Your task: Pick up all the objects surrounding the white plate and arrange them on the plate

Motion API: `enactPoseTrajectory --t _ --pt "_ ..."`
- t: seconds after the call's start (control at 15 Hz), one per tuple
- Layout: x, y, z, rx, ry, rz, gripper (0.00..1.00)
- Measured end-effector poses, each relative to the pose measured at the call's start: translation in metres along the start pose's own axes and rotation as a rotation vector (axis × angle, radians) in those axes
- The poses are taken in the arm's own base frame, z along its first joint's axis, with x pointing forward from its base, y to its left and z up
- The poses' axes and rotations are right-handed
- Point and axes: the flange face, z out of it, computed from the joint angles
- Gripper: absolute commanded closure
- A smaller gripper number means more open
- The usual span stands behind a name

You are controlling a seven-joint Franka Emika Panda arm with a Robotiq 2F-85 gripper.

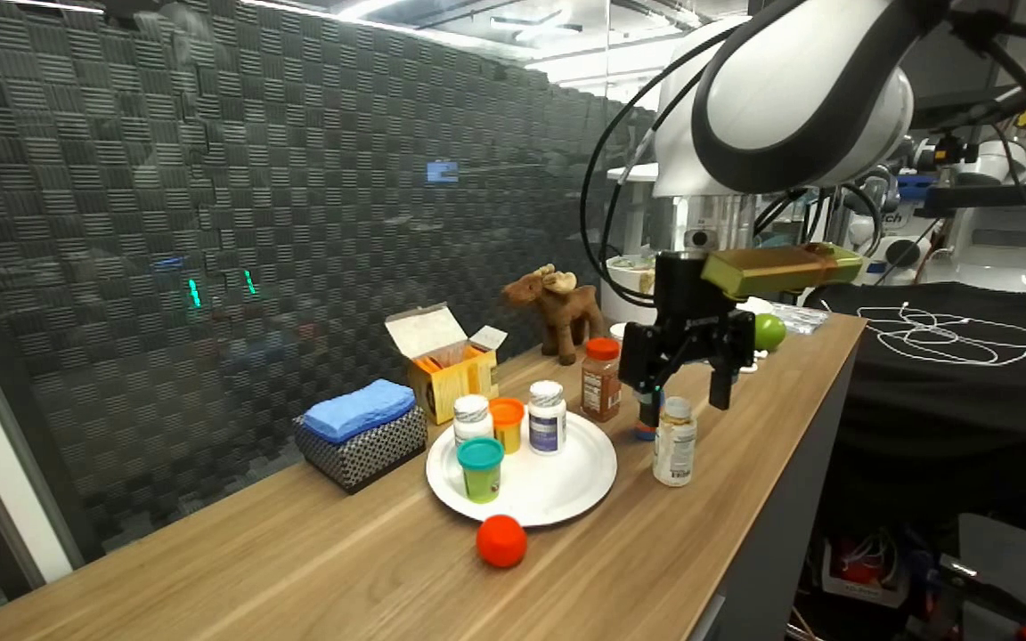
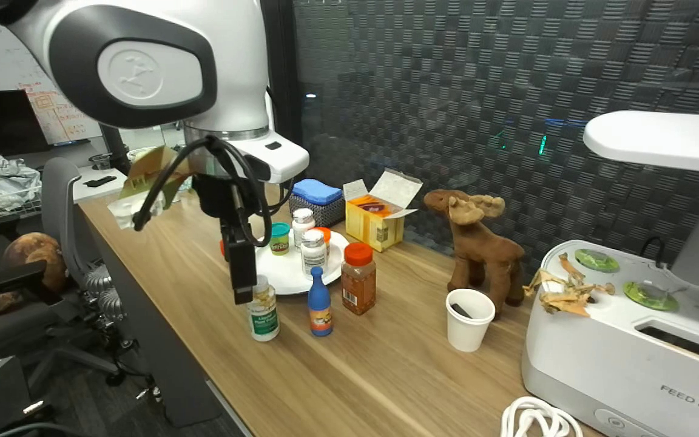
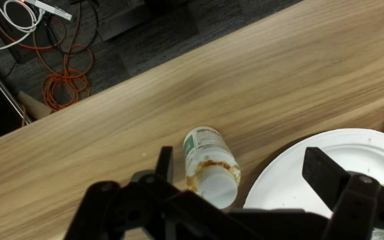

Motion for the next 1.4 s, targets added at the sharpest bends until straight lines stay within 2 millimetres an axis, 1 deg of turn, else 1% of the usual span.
enactPoseTrajectory --t 0.2,0.47,0.53,0.6,0.67,1.07,1.13,1.2,1.27,1.4 --pt "0.002 0.0 0.006 -0.004 -0.008 0.001 0.51" --pt "0.006 -0.001 0.002 -0.018 0.022 -0.01 0.8" --pt "0.007 -0.002 0.001 -0.026 0.03 -0.013 0.89" --pt "0.008 -0.002 -0.001 -0.035 0.036 -0.018 0.96" --pt "0.008 -0.002 -0.001 -0.044 0.042 -0.021 0.99" --pt "0.009 -0.004 -0.003 -0.078 0.057 -0.047 1.0" --pt "0.008 -0.006 -0.003 -0.086 0.058 -0.056 0.74" --pt "0.007 -0.008 -0.004 -0.094 0.058 -0.065 0.72" --pt "0.006 -0.011 -0.004 -0.097 0.055 -0.074 0.67" --pt "0.002 -0.018 -0.004 -0.104 0.045 -0.091 0.51"
